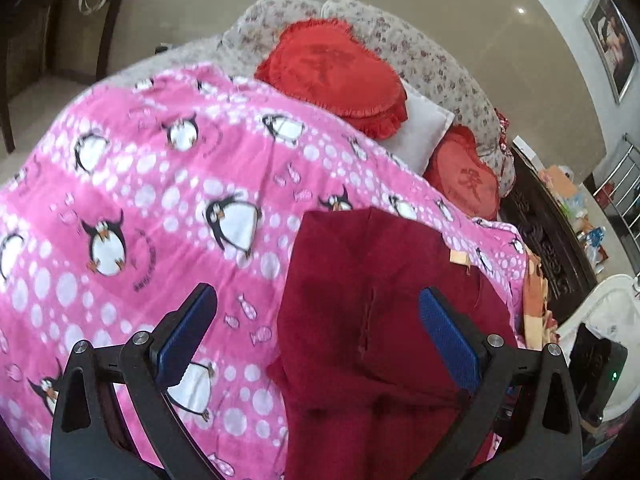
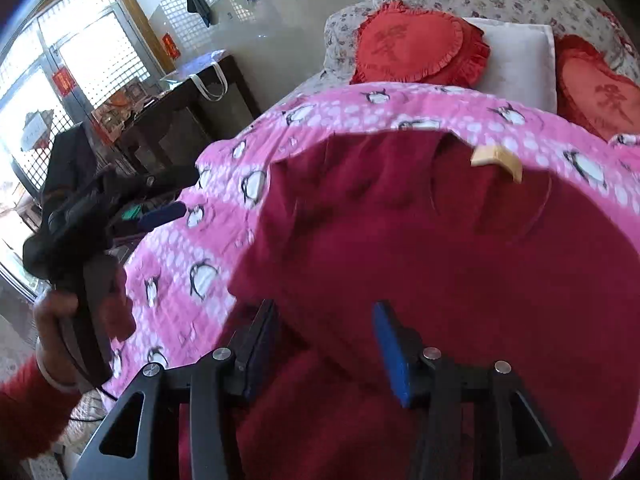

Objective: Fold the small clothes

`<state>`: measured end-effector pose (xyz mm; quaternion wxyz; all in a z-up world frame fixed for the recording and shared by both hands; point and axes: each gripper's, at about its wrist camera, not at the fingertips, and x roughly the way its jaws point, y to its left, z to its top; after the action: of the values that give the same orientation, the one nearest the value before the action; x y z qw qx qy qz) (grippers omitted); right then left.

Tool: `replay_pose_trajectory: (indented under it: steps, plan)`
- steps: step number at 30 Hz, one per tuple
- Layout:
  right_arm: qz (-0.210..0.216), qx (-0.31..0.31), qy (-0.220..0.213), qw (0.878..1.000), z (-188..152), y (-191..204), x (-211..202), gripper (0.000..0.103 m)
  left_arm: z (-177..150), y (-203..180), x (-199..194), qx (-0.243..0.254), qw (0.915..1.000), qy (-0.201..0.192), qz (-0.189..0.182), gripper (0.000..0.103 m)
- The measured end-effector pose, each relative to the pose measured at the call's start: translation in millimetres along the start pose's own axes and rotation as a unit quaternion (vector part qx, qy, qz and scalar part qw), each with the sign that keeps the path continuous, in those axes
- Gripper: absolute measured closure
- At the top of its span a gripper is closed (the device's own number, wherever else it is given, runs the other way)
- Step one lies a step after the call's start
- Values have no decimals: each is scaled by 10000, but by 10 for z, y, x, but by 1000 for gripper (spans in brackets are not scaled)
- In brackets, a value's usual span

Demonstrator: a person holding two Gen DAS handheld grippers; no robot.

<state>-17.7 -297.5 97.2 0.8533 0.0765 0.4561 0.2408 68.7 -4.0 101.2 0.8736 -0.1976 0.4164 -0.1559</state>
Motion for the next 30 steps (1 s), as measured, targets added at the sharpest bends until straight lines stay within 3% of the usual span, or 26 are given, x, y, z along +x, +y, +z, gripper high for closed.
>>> replay_pose_trajectory:
  steps: [4, 7, 8, 10, 11, 12, 14, 16, 18, 20, 22, 25, 28, 30]
  plan:
    - [-192, 361, -402, 9984, -91, -242, -391, 54, -106, -99, 118, 185, 9997, 110, -133, 1]
    - [-304, 742, -575, 9951, -204, -481, -709, 47, -186, -344, 293, 584, 9975, 315, -224, 2]
    - [-365, 899, -614, 9934, -266, -589, -798, 45, -225, -447, 384, 786, 9957, 443, -214, 8]
    - [-483, 1102, -633, 9907, -338, -742, -905, 45, -294, -601, 554, 1160, 9911, 651, -53, 20]
    - [-563, 1208, -634, 9891, -402, -820, -953, 45, -335, -672, 653, 1348, 9879, 766, 89, 34]
    - [-599, 1277, -642, 9879, -440, -851, -998, 45, -378, -732, 753, 1482, 9845, 914, 207, 55]
    - [-639, 1489, -679, 9845, -545, -954, -1074, 45, -447, -773, 921, 1506, 9810, 1193, 282, 77]
    - [-624, 1643, -743, 9816, -627, -1018, -1187, 45, -447, -771, 919, 1428, 9830, 1114, 297, 90]
    - [-658, 1694, -807, 9800, -664, -1048, -1260, 45, -367, -753, 807, 1226, 9873, 995, 147, 90]
    - [-756, 1625, -861, 9800, -660, -1044, -1338, 44, -254, -754, 549, 1177, 9908, 662, -108, 91]
    - [-847, 1542, -879, 9805, -646, -1066, -1381, 43, -135, -699, 307, 1167, 9925, 323, -136, 91]
    - [-1037, 1507, -884, 9791, -565, -1110, -1334, 43, -42, -573, 253, 1175, 9926, 162, 276, 92]
    - [-1198, 1525, -834, 9775, -479, -1200, -1145, 43, -60, -329, 432, 955, 9929, 396, 589, 93]
    - [-1452, 1564, -534, 9755, -427, -1308, -900, 43, -150, -242, 620, 978, 9901, 625, 791, 93]
